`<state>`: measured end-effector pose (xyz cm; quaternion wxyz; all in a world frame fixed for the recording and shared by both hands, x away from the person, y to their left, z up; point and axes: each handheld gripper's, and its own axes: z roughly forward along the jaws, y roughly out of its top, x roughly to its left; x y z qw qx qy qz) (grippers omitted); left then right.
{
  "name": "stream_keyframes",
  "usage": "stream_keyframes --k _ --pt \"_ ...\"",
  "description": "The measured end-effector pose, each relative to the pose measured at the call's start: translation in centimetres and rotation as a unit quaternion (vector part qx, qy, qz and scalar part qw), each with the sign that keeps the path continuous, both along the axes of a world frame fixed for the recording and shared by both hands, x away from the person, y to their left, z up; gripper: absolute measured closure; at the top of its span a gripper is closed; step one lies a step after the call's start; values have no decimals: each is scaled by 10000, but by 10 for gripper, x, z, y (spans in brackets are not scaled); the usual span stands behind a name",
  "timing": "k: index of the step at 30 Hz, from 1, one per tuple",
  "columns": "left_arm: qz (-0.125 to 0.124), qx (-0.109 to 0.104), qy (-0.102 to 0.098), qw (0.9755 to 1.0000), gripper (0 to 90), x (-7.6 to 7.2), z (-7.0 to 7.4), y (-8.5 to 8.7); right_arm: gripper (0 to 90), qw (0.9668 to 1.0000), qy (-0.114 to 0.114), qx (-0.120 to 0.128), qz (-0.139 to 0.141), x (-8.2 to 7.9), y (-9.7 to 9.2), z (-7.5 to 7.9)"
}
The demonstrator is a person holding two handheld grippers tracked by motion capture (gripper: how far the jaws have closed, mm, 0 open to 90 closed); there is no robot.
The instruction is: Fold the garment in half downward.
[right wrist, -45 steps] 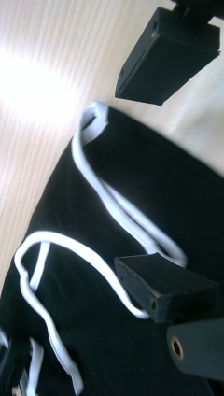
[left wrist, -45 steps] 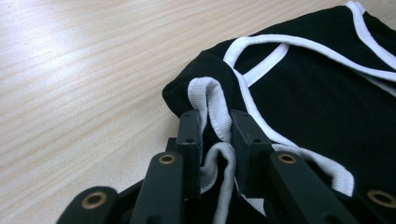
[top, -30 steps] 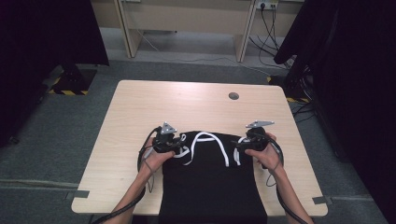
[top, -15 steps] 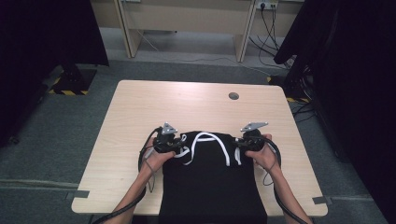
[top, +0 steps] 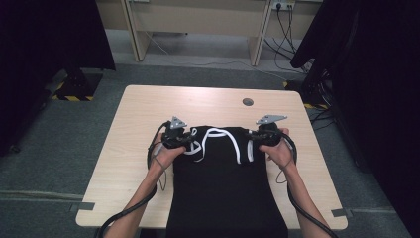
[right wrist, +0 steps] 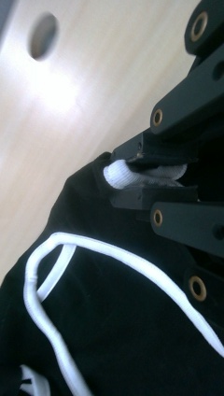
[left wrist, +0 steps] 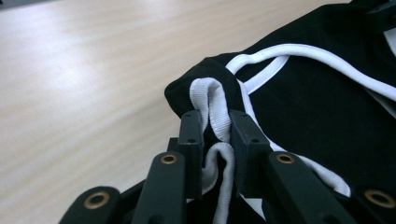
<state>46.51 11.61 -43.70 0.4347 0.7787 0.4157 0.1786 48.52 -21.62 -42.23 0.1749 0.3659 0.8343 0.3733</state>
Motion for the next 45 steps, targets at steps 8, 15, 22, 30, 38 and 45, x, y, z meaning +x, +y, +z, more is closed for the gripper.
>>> stream_keyframes --k 8,15,22,30,38,45 --pt "167 -90 -410 9990 754 20 26 0 807 9991 -371 186 -116 12 -3 22" --pt "73 -112 -596 9981 753 8 31 -2 808 9975 -653 282 -14 4 -3 31" --pt "-89 -65 -731 9973 753 -35 19 -6 808 9965 -750 315 203 -28 -5 27" --pt "-252 -162 -1048 9940 751 -80 10 -3 808 9948 -834 440 376 -71 -15 18" --pt "-485 -6 -1274 9907 744 -122 -8 -5 807 9937 -854 553 477 -108 -23 0" --pt "-678 14 -1223 9902 730 -150 -22 -3 807 9936 -780 633 519 -129 -30 -13"
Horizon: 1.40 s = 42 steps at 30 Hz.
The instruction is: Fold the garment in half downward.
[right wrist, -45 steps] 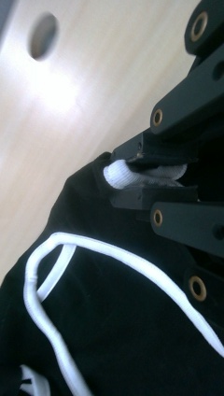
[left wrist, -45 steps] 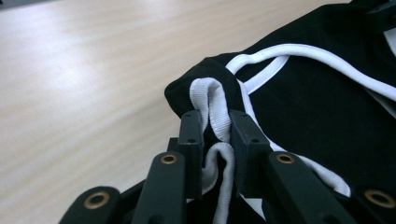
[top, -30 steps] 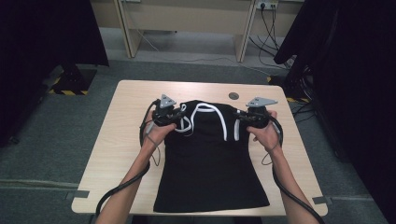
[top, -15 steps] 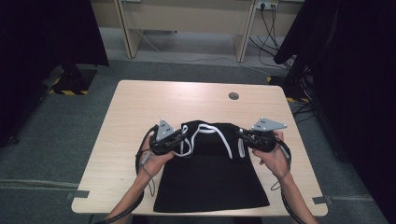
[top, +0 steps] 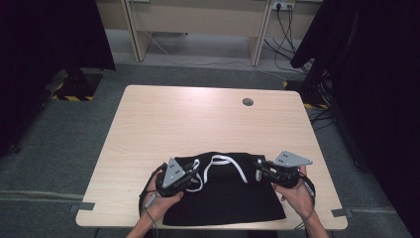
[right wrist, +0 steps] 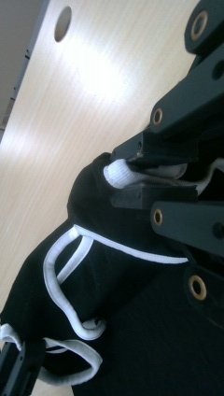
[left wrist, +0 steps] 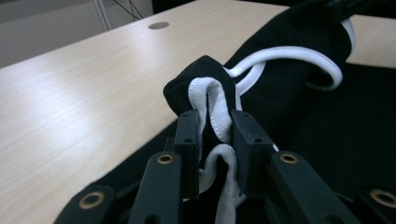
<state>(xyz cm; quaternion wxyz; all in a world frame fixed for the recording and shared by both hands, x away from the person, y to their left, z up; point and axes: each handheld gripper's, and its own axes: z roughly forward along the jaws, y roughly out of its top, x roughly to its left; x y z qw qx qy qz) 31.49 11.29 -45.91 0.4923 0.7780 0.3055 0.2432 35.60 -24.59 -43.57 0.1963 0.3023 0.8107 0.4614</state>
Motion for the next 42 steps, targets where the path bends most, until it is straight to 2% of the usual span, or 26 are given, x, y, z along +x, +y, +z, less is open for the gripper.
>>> stream_keyframes --k 9,11,13,16,17,19,24,29,33,40,42 --pt "-161 -21 309 9994 708 -32 -19 4 804 9998 163 -27 57 -28 -4 -16" --pt "-174 81 365 9991 706 -35 -20 5 803 9997 219 -93 42 -33 -4 -20" --pt "-216 259 602 9976 687 -37 -17 5 802 9994 268 -204 9 -37 -4 -23" --pt "-197 384 730 9964 668 -37 -17 6 801 9986 406 -339 -30 -41 -4 -27" --pt "-242 468 839 9951 658 -36 -18 7 801 9982 450 -389 -53 -41 -4 -28" --pt "-181 490 951 9941 651 -34 -22 8 800 9973 550 -479 -86 -42 -4 -31" --pt "-136 577 1068 9925 652 -30 -23 9 800 9960 694 -554 -100 -40 -3 -36" --pt "-131 630 1136 9914 663 -21 -23 7 798 9949 698 -728 -95 -36 1 -36" --pt "-43 652 1132 9914 670 -5 -23 9 798 9946 700 -758 -140 -26 3 -36" --pt "97 635 1135 9915 671 28 -23 9 792 9946 722 -696 -264 3 4 -36" --pt "73 540 1211 9911 668 34 -23 10 742 9942 777 -693 -270 8 4 -35"
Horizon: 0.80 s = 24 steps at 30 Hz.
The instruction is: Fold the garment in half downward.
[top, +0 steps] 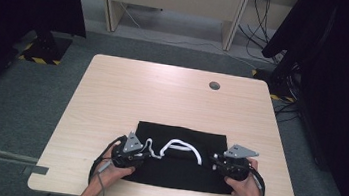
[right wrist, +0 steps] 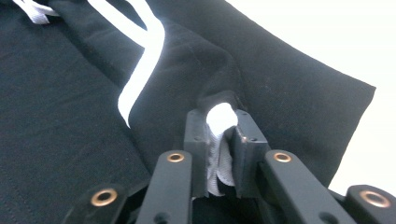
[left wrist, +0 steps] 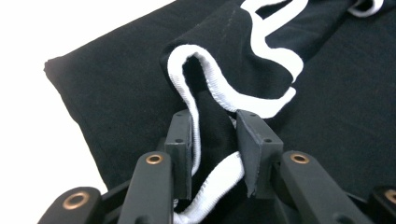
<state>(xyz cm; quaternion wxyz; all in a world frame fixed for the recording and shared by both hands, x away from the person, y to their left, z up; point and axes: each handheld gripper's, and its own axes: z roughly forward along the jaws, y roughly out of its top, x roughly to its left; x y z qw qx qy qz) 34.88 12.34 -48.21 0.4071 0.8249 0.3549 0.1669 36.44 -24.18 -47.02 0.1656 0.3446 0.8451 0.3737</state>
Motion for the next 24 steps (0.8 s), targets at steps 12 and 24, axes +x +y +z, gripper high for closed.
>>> stream_keyframes --k 12,24 --pt "6 -600 10 9982 184 8 35 -8 466 9981 35 514 -325 7 -4 37" --pt "-27 -753 327 9966 504 40 19 -29 652 9982 581 -32 -157 38 31 22"
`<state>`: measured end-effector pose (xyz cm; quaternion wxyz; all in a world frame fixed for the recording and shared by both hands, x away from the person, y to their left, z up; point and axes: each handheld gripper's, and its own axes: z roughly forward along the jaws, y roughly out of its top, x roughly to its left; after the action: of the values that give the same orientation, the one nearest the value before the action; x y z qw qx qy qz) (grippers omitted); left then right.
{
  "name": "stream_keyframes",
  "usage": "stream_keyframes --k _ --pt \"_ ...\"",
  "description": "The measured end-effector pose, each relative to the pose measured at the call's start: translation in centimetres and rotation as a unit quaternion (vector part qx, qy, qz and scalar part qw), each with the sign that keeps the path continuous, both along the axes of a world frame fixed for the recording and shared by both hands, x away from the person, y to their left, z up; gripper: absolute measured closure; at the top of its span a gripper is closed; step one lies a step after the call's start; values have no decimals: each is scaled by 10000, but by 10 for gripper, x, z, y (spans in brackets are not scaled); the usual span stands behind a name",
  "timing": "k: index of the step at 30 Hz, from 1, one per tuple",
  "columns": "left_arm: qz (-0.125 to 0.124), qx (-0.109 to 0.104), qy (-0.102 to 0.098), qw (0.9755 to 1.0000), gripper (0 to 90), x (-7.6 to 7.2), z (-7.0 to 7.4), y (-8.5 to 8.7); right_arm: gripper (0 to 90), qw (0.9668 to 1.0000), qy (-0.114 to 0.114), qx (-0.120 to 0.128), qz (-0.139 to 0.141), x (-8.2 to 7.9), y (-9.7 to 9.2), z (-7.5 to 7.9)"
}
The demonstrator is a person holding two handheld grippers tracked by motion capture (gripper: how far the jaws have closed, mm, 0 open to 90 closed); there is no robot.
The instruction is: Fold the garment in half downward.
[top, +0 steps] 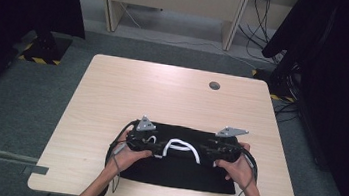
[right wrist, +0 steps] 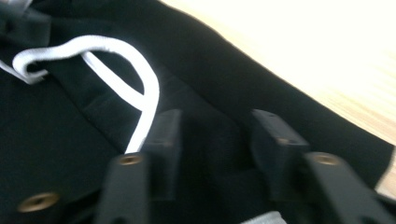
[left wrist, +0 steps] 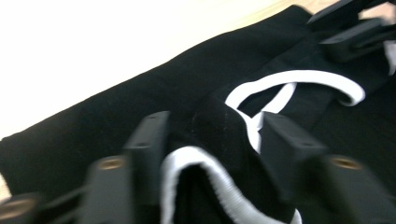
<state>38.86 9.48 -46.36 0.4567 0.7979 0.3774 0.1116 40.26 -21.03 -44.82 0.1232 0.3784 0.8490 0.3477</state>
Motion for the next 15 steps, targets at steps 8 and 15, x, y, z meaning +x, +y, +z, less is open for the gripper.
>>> stream_keyframes --k 8,15 --pt "-127 -139 -305 9994 810 -23 10 9 874 9993 -276 173 192 -18 -9 10" --pt "-309 -141 -512 9981 826 -58 14 20 874 9968 -612 380 350 -52 -19 17"
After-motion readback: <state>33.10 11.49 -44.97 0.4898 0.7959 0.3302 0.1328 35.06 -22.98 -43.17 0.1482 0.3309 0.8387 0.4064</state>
